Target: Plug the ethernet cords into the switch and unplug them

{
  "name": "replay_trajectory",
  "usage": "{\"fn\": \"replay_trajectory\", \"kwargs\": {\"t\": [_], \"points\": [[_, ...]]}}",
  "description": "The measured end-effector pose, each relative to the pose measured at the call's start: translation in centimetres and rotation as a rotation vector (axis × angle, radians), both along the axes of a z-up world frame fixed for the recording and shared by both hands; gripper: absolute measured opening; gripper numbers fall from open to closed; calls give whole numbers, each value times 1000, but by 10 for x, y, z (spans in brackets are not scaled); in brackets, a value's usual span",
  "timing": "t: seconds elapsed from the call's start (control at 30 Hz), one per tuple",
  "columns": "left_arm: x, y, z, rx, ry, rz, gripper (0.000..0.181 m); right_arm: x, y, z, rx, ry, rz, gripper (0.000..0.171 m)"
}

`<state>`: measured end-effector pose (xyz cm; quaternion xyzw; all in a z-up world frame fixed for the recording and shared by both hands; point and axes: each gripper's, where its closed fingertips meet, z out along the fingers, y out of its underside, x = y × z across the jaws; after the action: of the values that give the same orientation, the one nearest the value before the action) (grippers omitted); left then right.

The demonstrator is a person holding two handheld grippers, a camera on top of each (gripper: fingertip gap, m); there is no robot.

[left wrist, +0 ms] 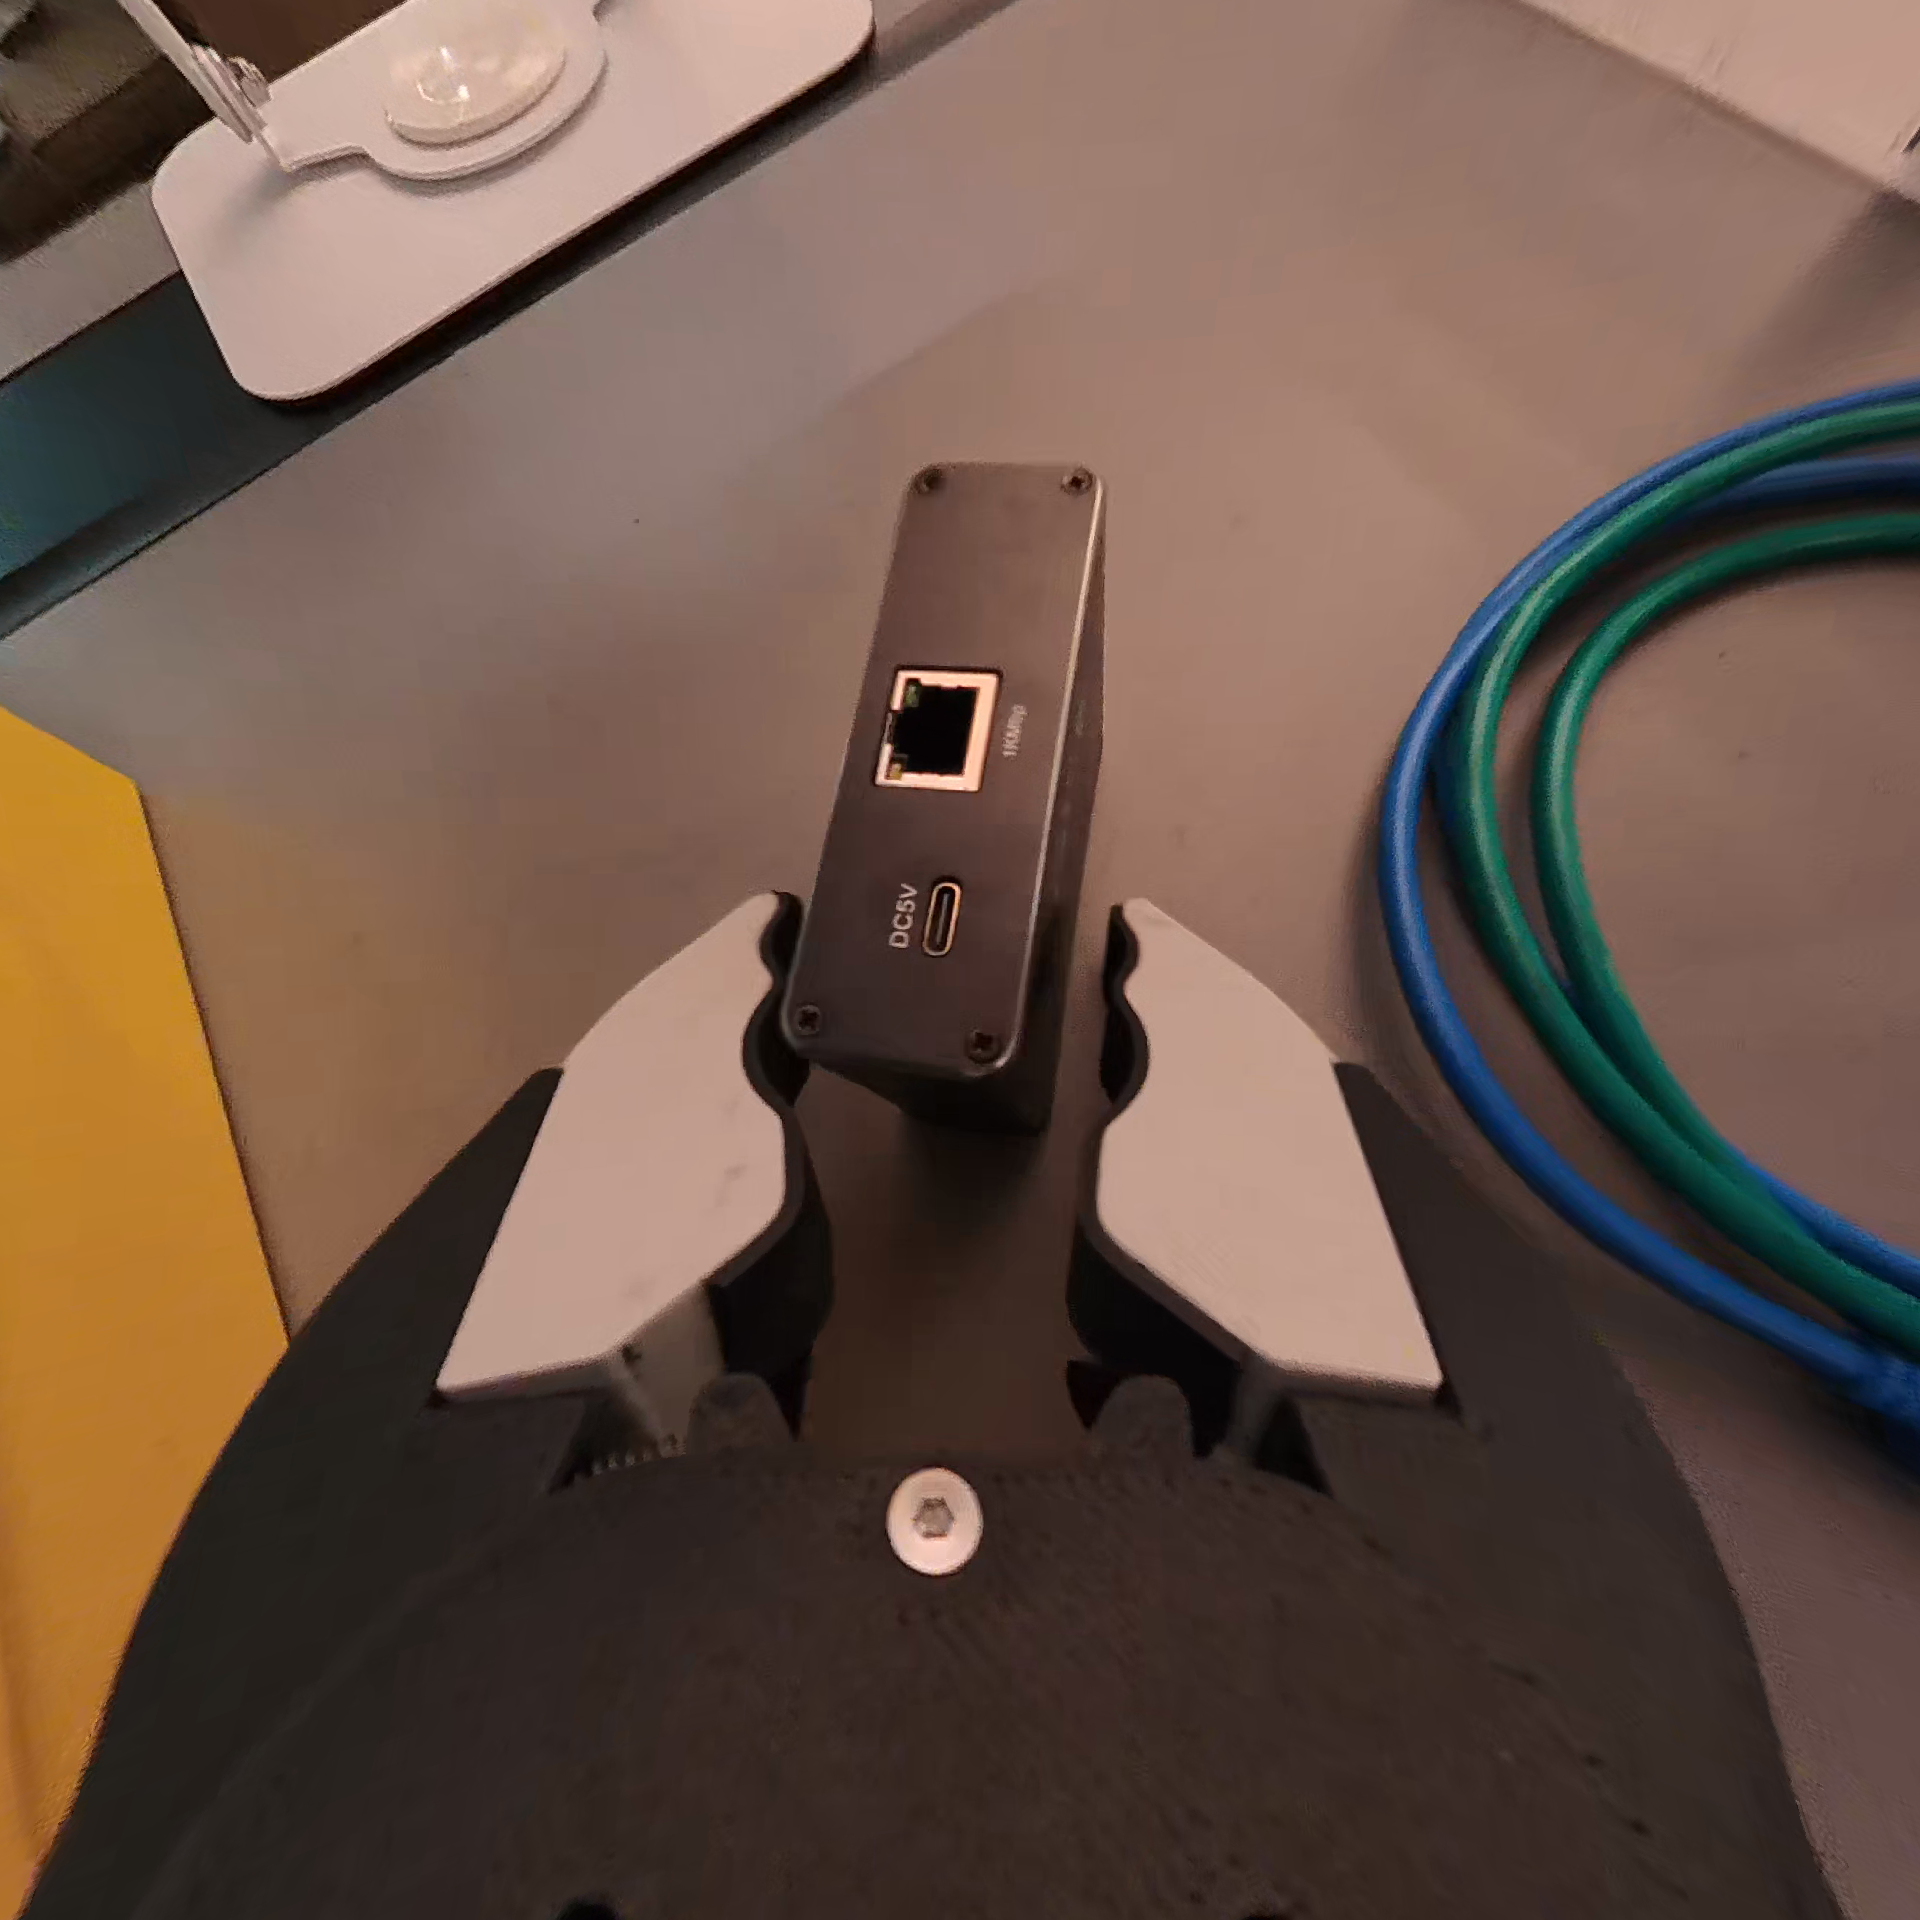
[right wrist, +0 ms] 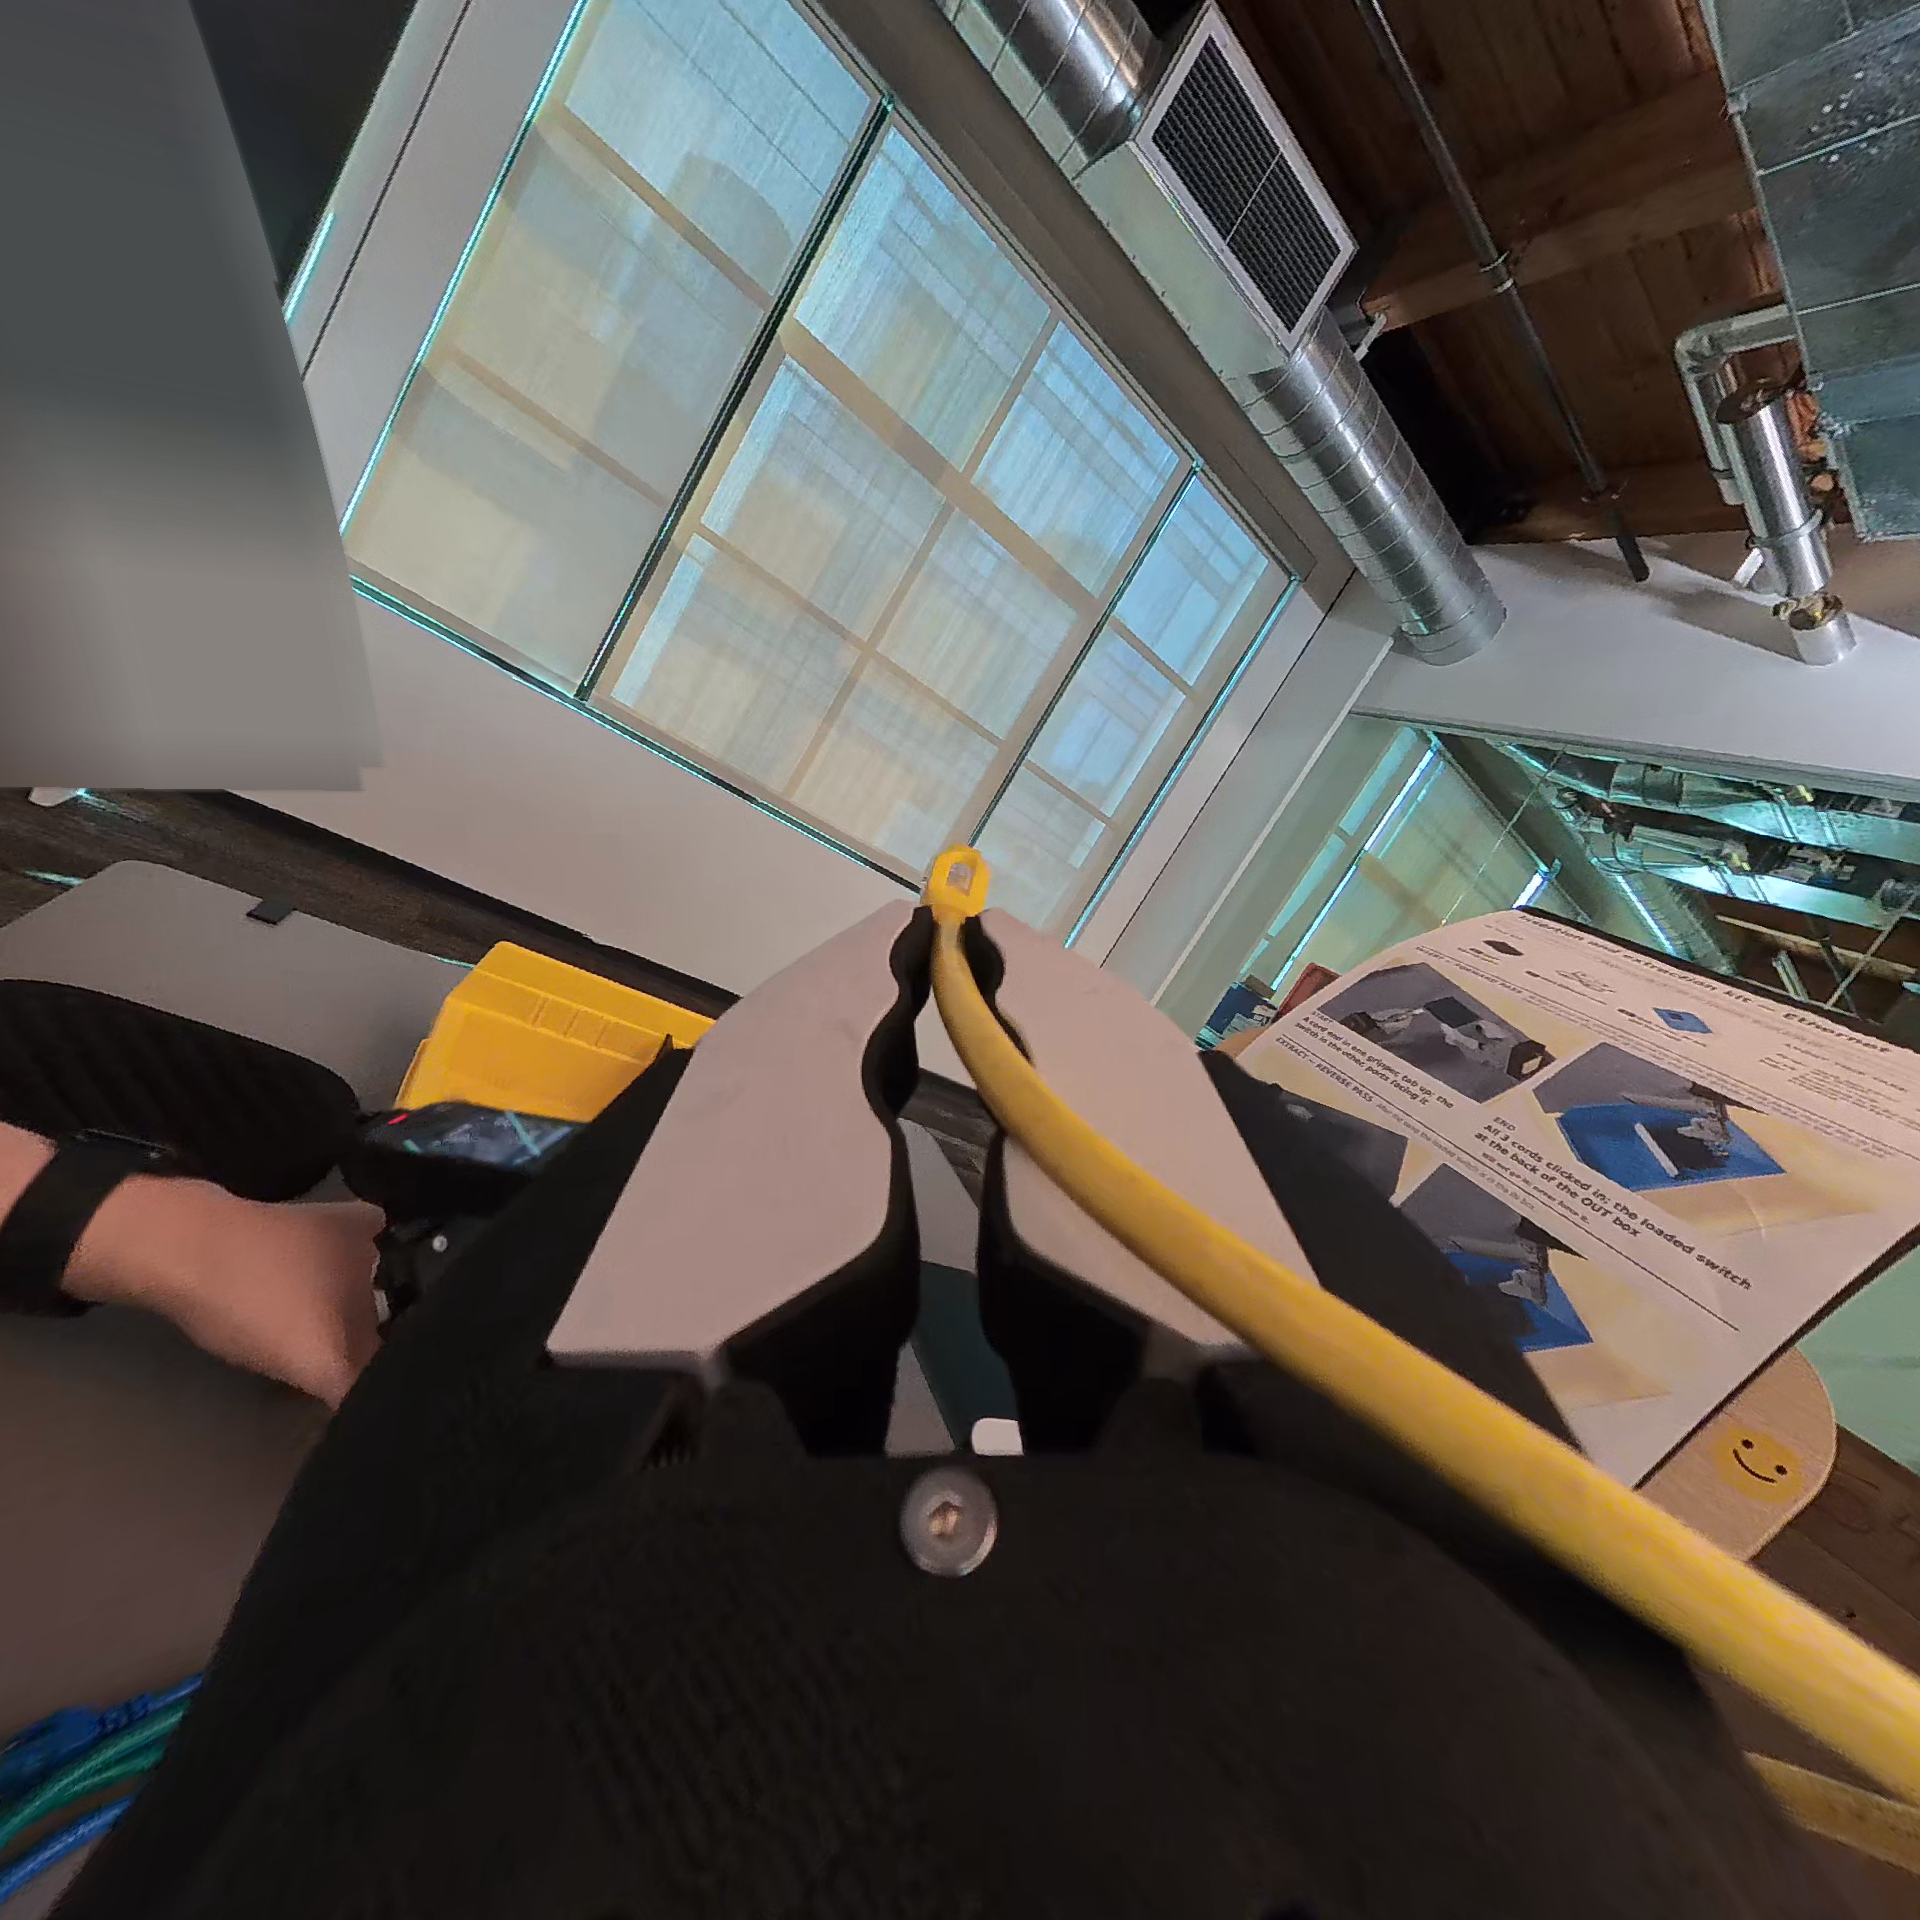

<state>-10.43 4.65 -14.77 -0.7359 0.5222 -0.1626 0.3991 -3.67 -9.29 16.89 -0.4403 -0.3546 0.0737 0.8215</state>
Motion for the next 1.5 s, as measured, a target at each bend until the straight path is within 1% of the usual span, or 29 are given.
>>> {"fn": "replay_trajectory", "kwargs": {"t": [0.03, 0.13, 0.2, 0.23, 0.37, 0.43, 0.57, 0.7, 0.8, 0.93, 1.0, 1.13, 1.3, 1.5], "points": [[1, -1, -1, 11, 7, -10, 50, -1, 0, 0, -2, -2, 3, 6], [3, 1, 0, 16, 6, -7, 49, -3, 3, -4, -18, -24, 2, 6], [5, 0, -1, 3, -1, -29, 40, -3, 6, -8, -30, -39, -3, 6], [7, 0, -1, 6, 0, -43, 40, -3, 7, -10, -41, -43, -3, 6], [5, 8, 7, 137, 43, -35, 36, -1, 17, -18, -88, -51, -22, 6], [5, 9, 20, 222, 43, -37, 37, 2, 22, -21, -107, -53, -46, 6], [5, 9, 68, 488, 49, -29, 36, 7, 29, -24, -155, -46, -81, 6], [15, 9, 137, 848, 69, -25, 37, 4, 36, -29, -211, -53, -128, 6], [28, 11, 183, 994, 77, -4, 36, -3, 38, -29, -217, -71, -166, 6], [31, 16, 238, 1180, 66, 102, 36, -9, 37, -26, -185, -98, -224, 6], [36, 11, 251, 1213, 34, 99, 36, -8, 36, -24, -178, -95, -238, 6], [44, -3, 256, 1273, 41, 55, 36, -12, 41, -29, -195, -91, -248, 6], [39, -7, 265, 1250, -9, 64, 36, -13, 47, -33, -188, -108, -299, 6], [36, -12, 269, 1277, -4, 63, 36, -19, 44, -31, -178, -99, -299, 6]]}}
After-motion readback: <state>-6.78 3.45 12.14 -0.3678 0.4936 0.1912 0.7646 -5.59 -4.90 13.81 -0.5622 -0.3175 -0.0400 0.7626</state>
